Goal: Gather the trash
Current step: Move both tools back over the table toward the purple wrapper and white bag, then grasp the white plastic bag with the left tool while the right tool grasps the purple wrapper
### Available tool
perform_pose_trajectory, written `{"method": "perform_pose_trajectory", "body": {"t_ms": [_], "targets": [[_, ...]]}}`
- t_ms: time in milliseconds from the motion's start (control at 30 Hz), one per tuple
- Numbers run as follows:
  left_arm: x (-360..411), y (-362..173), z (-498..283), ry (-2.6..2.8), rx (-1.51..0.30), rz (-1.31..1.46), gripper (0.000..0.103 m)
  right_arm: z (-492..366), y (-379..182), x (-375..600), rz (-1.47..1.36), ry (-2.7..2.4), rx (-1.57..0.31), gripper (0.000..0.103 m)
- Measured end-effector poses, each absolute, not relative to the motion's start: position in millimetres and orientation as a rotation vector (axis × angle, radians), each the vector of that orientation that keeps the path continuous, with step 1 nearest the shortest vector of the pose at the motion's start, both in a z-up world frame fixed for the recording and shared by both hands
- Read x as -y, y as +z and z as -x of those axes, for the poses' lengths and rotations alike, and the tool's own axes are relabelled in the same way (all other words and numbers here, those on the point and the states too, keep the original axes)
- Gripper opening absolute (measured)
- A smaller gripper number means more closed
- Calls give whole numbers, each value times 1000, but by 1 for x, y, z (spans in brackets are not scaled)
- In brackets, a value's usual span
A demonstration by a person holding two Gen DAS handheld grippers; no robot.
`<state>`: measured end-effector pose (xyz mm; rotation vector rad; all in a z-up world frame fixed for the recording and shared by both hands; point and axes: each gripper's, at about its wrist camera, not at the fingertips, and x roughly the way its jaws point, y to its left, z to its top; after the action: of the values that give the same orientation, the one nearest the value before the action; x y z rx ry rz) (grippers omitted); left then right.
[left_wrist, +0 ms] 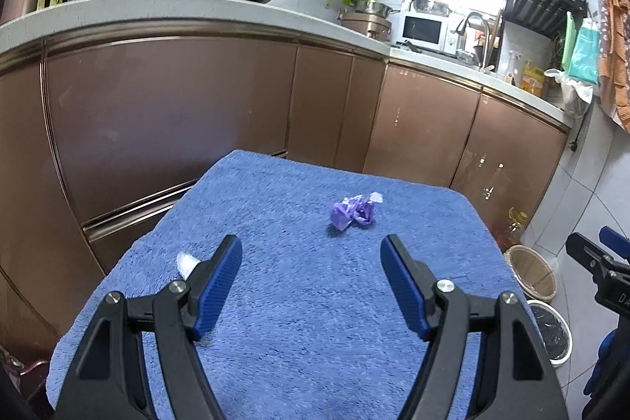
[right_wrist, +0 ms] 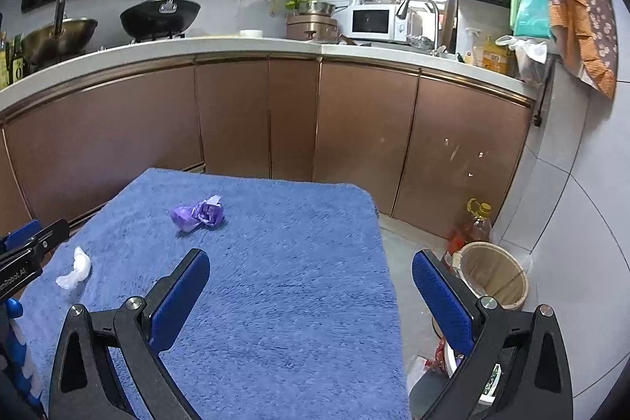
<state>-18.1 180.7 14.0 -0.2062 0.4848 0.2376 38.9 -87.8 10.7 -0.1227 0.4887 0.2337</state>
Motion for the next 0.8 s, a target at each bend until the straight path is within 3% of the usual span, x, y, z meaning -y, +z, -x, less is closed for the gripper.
{"method": "perform_pose_trajectory", "body": {"t_ms": [500,800], "targets": [[-239,-19,-15,282,-574,260,71,-93,-16,30,206,339,-590,103],[-285,-46,-28,323,-660,299,71,-183,-47,-23,104,553,-752,101]]}}
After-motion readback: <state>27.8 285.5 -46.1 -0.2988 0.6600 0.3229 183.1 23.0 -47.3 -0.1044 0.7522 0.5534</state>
